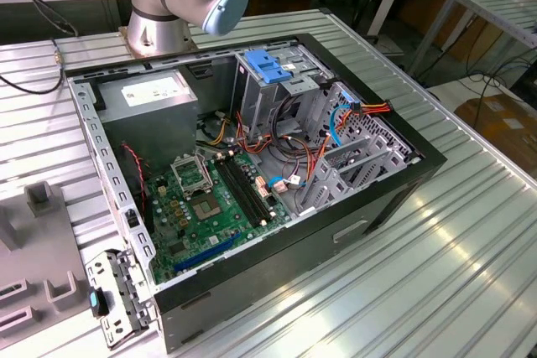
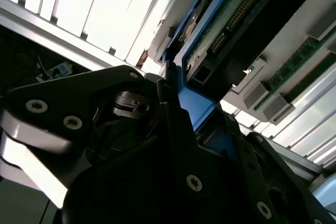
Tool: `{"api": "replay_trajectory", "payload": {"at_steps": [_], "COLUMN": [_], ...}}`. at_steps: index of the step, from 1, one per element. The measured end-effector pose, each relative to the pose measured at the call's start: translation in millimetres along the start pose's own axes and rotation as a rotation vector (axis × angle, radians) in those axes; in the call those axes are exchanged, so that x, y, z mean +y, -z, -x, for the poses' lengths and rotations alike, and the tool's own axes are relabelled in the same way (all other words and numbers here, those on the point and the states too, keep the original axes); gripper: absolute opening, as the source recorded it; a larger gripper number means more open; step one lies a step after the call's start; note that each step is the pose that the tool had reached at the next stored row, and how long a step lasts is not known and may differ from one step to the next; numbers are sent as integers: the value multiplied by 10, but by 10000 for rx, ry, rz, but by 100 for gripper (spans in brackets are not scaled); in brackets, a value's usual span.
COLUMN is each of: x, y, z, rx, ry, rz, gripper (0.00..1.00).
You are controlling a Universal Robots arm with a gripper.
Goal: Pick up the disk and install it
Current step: 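Pick up the disk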
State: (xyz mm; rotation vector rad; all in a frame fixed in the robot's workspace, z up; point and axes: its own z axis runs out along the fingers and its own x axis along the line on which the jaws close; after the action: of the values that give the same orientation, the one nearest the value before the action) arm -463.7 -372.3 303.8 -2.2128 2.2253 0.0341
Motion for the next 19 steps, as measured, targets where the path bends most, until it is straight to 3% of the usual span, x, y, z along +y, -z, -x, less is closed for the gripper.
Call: {"api": "replay_trajectory", "payload": {"at_steps": [5,10,14,19], "x": [2,5,8,10], "y": [146,358,586,745], "z": [3,6,10,13], "rx": [0,0,0,0], "ry": [0,0,0,0], "rz": [1,0,-1,1], "gripper": [37,37,37,37]}}
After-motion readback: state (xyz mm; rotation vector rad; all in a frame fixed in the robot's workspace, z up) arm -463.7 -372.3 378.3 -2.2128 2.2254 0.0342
